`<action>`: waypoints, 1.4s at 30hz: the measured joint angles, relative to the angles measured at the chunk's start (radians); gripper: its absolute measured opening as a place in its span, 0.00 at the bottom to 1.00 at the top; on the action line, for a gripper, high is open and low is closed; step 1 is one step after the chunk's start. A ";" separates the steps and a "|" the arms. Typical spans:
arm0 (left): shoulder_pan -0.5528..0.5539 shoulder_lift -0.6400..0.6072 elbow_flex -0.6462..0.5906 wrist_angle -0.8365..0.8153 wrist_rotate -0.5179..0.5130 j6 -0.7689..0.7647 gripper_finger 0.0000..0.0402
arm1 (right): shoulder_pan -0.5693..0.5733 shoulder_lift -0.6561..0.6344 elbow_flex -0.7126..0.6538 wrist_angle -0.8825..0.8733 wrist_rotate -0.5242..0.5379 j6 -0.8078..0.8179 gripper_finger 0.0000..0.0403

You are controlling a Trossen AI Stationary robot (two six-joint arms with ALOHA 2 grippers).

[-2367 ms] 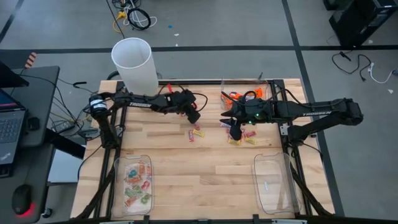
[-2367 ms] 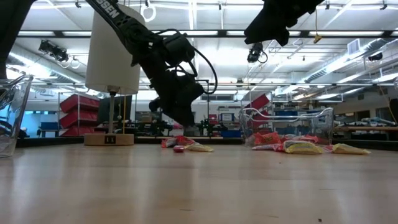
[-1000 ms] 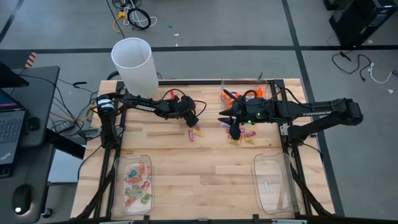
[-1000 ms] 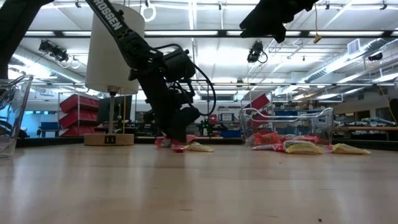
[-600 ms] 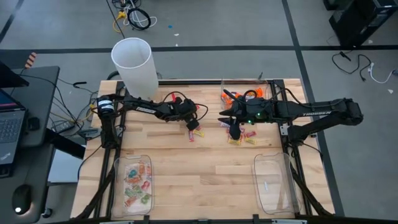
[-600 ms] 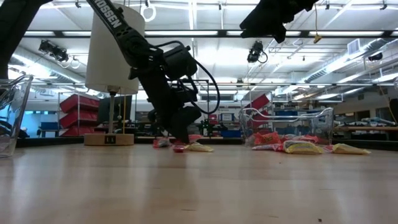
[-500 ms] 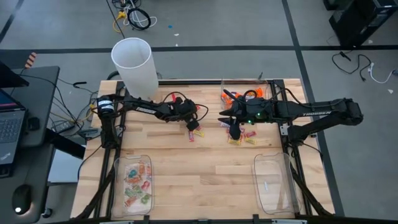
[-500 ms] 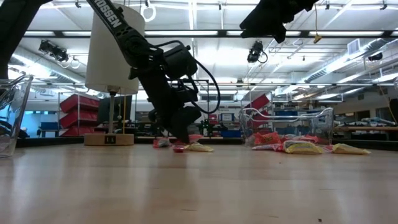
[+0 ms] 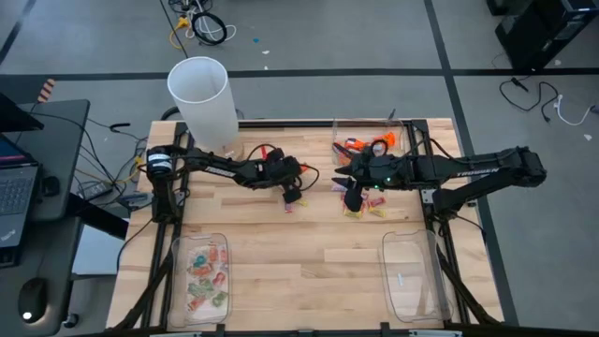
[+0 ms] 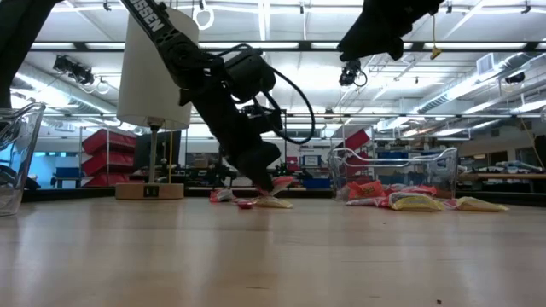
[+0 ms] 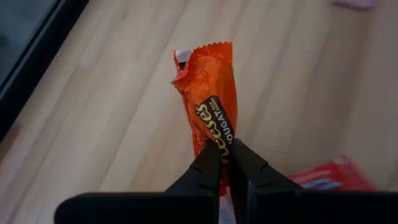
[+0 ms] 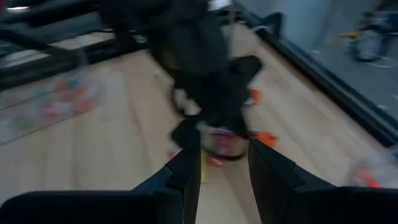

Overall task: Sort candy
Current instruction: Put the large orange chocolate bar into the top right transparent bin

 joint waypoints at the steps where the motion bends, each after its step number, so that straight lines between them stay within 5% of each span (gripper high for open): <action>1: -0.008 0.000 0.000 0.011 0.000 0.019 0.03 | 0.008 0.000 0.000 -0.010 0.026 0.015 0.29; 8: -0.065 -0.012 0.000 0.114 -0.006 0.131 0.03 | 0.018 0.001 -0.043 -0.023 0.048 0.223 0.29; 18: -0.167 -0.029 0.000 0.298 -0.145 0.396 0.03 | -0.004 0.001 -0.153 -0.001 0.001 0.419 0.29; 24: -0.211 -0.029 0.000 0.434 -0.255 0.537 0.03 | -0.026 0.001 -0.210 0.167 -0.056 0.390 0.29; 42: -0.226 -0.028 0.001 0.539 -0.223 0.610 0.03 | -0.057 0.002 -0.211 0.226 -0.047 0.312 0.29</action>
